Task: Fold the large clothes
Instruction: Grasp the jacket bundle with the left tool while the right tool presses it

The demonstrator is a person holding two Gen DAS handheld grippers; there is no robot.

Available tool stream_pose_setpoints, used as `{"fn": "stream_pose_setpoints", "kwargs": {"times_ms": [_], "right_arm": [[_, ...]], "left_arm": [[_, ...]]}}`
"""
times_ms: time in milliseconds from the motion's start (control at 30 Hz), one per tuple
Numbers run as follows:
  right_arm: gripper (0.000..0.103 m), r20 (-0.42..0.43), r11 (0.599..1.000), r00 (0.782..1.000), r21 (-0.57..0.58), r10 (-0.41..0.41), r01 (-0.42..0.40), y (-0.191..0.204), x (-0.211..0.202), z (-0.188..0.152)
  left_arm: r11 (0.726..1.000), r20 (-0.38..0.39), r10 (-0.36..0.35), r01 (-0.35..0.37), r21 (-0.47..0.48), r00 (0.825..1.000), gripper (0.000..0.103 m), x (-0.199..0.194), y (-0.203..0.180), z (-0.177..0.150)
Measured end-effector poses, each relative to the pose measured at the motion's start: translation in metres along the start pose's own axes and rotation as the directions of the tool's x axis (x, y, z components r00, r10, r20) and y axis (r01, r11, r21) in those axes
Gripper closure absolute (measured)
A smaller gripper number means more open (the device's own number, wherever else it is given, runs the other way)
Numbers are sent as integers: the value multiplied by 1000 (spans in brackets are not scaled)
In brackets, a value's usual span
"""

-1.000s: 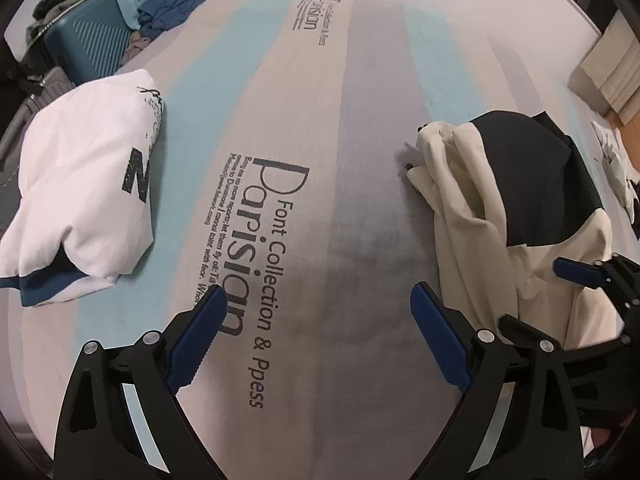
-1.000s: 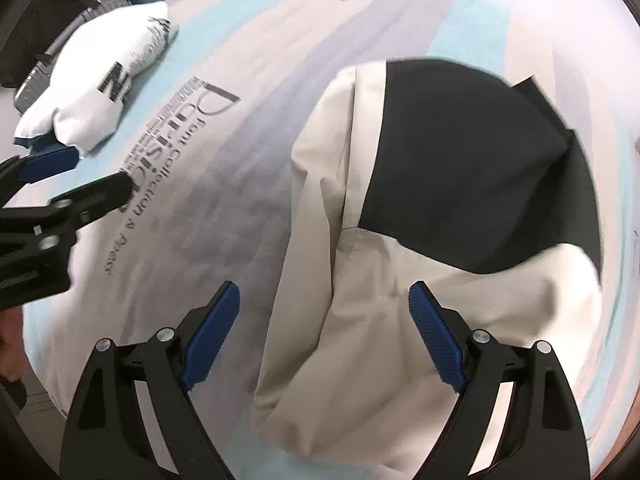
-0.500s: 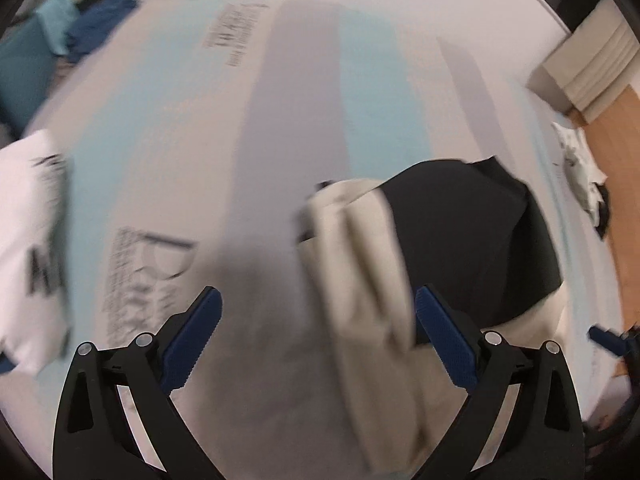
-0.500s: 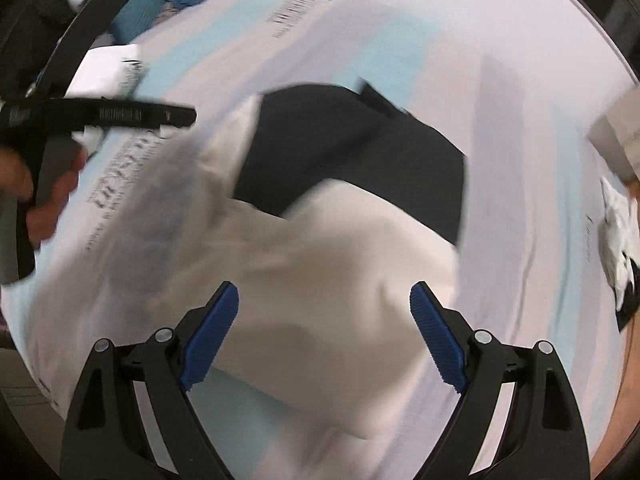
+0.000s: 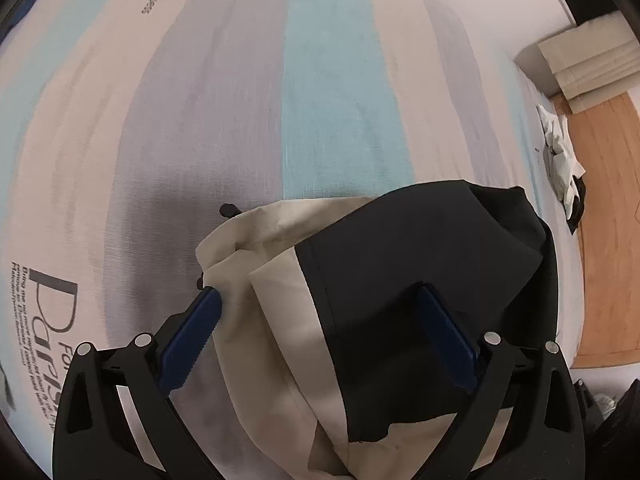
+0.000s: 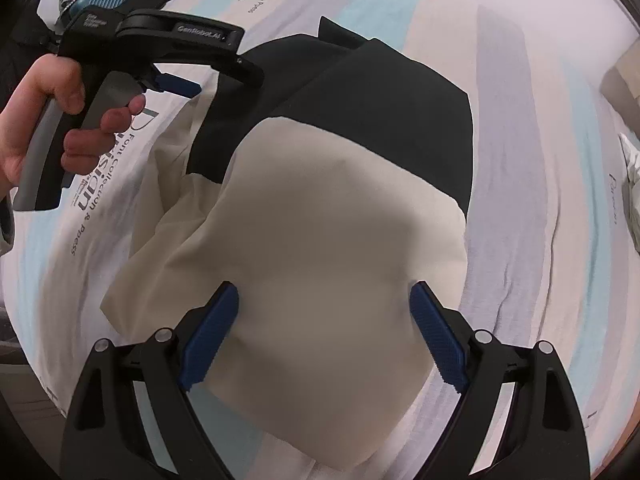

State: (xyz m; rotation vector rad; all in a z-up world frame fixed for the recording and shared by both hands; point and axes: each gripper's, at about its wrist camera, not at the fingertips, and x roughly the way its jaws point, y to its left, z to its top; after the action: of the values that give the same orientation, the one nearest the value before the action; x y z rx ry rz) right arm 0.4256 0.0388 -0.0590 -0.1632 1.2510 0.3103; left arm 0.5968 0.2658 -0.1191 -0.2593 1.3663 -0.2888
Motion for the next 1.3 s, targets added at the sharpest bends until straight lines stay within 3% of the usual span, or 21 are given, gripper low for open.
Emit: {"fn": "stream_pose_setpoints", "kwargs": {"times_ms": [67, 133, 233, 300, 433, 600, 733, 933, 967, 1067, 1133, 1300], "right_arm": [[18, 2, 1000, 1000, 8, 5, -5, -1, 0, 0], [18, 2, 1000, 1000, 8, 8, -8, -3, 0, 0], [17, 1, 1000, 1000, 2, 12, -12, -4, 0, 1], [17, -5, 1000, 1000, -2, 9, -9, -3, 2, 2], [17, -6, 1000, 1000, -4, 4, -4, 0, 3, 2], [15, -2, 1000, 1000, 1, -7, 7, 4, 7, 0], [15, -4, 1000, 1000, 8, -7, 7, 3, 8, 0], [15, -3, 1000, 1000, 22, -1, 1, -2, 9, -1], [15, -2, 1000, 1000, 29, 2, -2, -4, 9, -1], [15, -2, 999, 1000, 41, 6, -6, -6, 9, -2], [15, -3, 999, 1000, 44, 9, -9, -6, 9, -2], [15, 3, 1000, 1000, 13, 17, -17, 1, 5, -3]], "left_arm": [[1000, 3, -8, 8, 7, 1000, 22, -1, -1, -1], [1000, -1, -24, 24, 3, 1000, 42, -2, 0, -3], [999, 4, -36, 36, 2, 999, 51, -6, 4, -7], [997, 16, -70, 71, -28, 997, 50, -10, 7, -7], [993, 27, -108, 109, -47, 994, 31, -14, 14, -6], [992, 28, -128, 128, 18, 991, 31, -18, -5, -5], [981, 17, -196, 196, -1, 980, 31, -24, -9, -1], [979, 59, -197, 194, 58, 979, 33, -40, -30, -2], [981, 63, -186, 182, 73, 980, 36, -42, -34, -3], [989, 71, -111, 103, 104, 991, 61, -40, -39, -6], [992, 67, -39, 30, 124, 997, 89, -35, -35, -7], [988, 67, 49, -59, 144, 996, 100, -30, -29, -9]]}}
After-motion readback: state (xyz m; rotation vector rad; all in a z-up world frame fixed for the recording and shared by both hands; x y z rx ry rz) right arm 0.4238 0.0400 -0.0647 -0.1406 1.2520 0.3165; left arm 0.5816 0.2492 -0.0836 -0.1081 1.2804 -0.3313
